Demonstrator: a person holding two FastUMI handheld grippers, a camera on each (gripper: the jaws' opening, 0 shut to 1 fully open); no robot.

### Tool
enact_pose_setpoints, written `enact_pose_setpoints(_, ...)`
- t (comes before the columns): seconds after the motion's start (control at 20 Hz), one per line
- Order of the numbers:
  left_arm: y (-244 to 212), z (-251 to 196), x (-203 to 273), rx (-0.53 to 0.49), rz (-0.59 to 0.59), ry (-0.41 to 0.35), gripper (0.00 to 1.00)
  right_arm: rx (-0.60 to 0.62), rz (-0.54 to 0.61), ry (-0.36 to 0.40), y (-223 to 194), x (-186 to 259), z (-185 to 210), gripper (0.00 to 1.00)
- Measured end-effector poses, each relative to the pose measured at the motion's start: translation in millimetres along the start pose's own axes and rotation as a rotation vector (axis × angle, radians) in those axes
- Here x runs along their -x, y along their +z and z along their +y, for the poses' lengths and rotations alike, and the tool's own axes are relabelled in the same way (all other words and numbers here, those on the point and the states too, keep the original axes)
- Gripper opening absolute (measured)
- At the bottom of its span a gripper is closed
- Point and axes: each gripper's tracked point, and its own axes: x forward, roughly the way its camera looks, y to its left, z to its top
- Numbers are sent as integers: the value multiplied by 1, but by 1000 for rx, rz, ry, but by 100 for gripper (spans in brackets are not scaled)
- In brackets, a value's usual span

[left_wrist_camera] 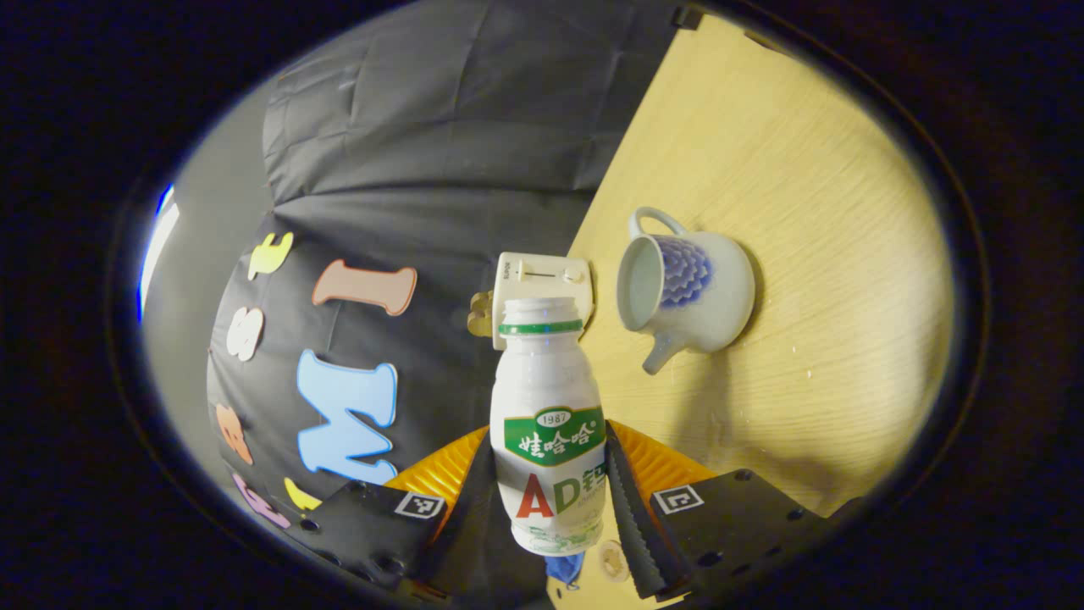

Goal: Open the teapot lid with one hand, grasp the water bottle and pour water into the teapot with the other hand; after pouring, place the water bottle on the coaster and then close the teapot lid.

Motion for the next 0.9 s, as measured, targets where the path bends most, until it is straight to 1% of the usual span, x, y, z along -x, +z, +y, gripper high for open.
enact_pose_setpoints(0.05,-8,2,6,58,2,11,80,10,8,7,0,-4,3,24)
enact_pose_setpoints(0.1,-14,10,12,109,9,39,80,18,20,17,-1,-10,7,8)
enact_pose_setpoints(0.15,-20,17,17,161,8,67,80,26,31,30,0,-17,11,8)
enact_pose_setpoints(0.2,-25,25,24,220,4,94,80,35,37,39,3,-24,15,0)
enact_pose_setpoints(0.25,-31,33,27,279,-3,116,80,42,41,47,7,-32,17,24)
enact_pose_setpoints(0.3,-38,44,33,357,-16,144,80,50,42,54,11,-41,20,8)
enact_pose_setpoints(0.35,-47,48,37,430,-25,154,75,64,41,56,17,-51,22,8)
enact_pose_setpoints(0.4,-57,53,41,515,-33,162,80,80,38,50,22,-62,23,0)
enact_pose_setpoints(0.5,-75,57,43,663,-36,166,80,110,30,55,30,-82,31,0)
enact_pose_setpoints(0.65,-103,68,58,764,-25,193,80,99,25,86,36,-109,44,0)
enact_pose_setpoints(0.7,-111,72,63,797,-24,197,80,88,33,97,34,-118,48,8)
enact_pose_setpoints(0.75,-117,74,66,826,-29,207,80,95,35,98,36,-126,47,8)
enact_pose_setpoints(0.8,-124,78,70,856,-31,213,80,120,37,88,37,-134,46,0)
enact_pose_setpoints(0.85,-129,81,72,885,-36,222,75,154,36,74,38,-141,43,0)
enact_pose_setpoints(0.9,-135,85,76,919,-44,244,80,177,31,69,39,-146,45,0)
